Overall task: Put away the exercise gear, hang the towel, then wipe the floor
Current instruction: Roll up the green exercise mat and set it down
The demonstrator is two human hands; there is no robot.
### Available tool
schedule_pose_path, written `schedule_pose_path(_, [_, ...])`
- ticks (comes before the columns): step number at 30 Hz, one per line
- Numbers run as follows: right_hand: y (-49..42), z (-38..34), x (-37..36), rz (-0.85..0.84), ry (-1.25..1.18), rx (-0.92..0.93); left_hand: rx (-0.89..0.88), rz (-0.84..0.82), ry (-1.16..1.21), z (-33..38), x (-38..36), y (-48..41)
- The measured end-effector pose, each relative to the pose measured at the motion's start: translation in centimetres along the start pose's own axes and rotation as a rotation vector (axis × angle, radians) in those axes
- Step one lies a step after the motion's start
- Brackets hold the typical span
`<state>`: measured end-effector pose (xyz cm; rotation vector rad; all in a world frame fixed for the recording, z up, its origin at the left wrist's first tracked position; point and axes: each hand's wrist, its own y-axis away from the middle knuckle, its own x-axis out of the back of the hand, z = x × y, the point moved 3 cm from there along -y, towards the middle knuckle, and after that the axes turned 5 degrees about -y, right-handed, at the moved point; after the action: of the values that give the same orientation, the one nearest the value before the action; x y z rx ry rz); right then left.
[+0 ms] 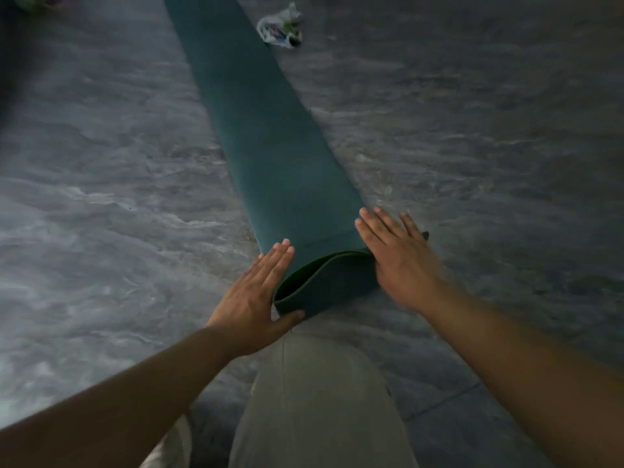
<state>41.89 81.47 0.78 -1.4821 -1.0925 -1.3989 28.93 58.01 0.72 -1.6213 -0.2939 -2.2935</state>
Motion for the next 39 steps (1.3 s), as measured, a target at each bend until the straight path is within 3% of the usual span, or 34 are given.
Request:
schedule_pose_path(10, [-9.2,0.4,1.1,0.011,0.026,-0.035,-0.085,0.092,-0.011,-5.7,2.7,-7.6])
schedule_pose_path(14, [-13.9,-0.2,0.4,-0.038,0.05,-0.085,-0.078,0.028,-0.018,-10.8,3.0,-10.9])
schedule_pose_path(26, [-24.4,-4.6,7.1,-0.395,0.056,-0.161,0.178,-0.246,0.124,-16.2,9.9,-12.1])
schedule_pose_path(33, [-29.6,-4.8,13.6,-0.479,0.076,-0.17,0.312,-0.227,0.284,-17.4,16.2,-14.9])
schedule_pose_path(39, [-34.7,-3.1,14.9,-0.484,0.025,-0.116,0.453,-0.244,0.276,-20.2,18.5,-19.0])
